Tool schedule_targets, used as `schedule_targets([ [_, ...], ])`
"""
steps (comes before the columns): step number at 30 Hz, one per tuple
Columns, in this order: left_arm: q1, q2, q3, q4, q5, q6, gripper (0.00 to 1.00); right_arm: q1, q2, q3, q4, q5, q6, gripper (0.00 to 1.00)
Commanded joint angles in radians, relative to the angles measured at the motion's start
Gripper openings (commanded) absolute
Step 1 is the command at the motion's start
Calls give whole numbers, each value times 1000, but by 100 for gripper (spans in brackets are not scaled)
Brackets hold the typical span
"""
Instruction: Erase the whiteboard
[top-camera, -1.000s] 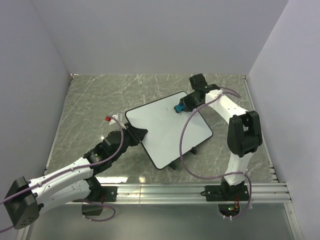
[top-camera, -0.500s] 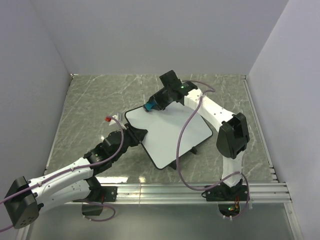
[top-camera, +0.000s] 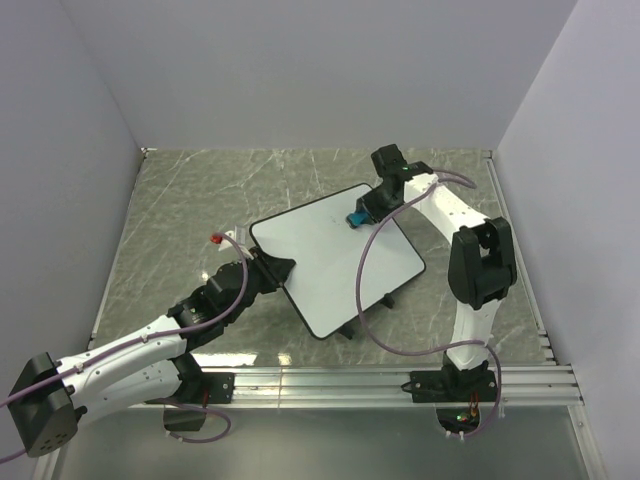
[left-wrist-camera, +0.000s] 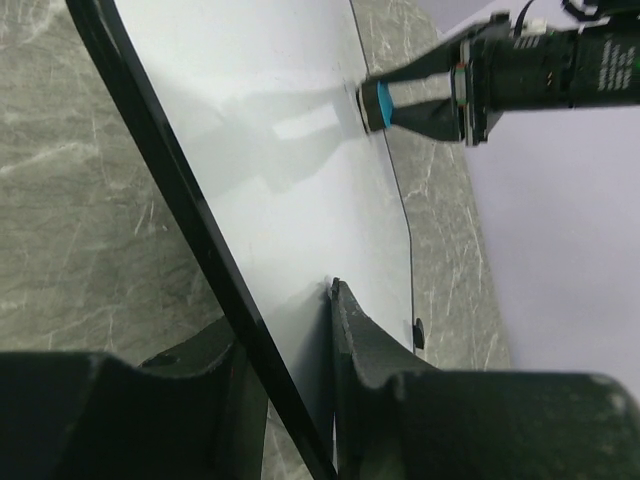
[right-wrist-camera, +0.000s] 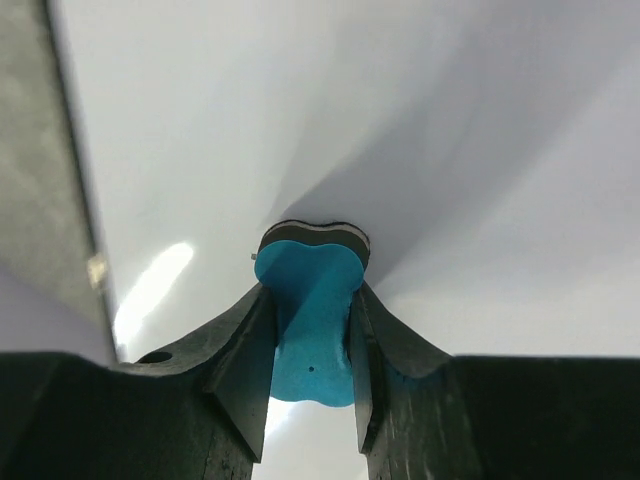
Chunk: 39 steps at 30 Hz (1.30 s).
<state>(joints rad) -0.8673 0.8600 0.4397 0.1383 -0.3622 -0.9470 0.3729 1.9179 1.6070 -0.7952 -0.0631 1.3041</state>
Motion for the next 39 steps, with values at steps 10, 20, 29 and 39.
schedule_targets([
  [10, -19, 33, -29, -252, 28, 237, 0, 115, 44, 28, -90, -4, -29, 0],
  [20, -19, 36, -27, -255, 25, 234, 0, 244, 237, 430, -211, -50, 7, 0],
  [29, -19, 30, -29, -255, 28, 235, 0, 164, 27, -30, -64, -31, 24, 0],
  [39, -24, 37, -25, -256, 26, 234, 0, 98, 124, 28, -124, 29, -98, 0],
])
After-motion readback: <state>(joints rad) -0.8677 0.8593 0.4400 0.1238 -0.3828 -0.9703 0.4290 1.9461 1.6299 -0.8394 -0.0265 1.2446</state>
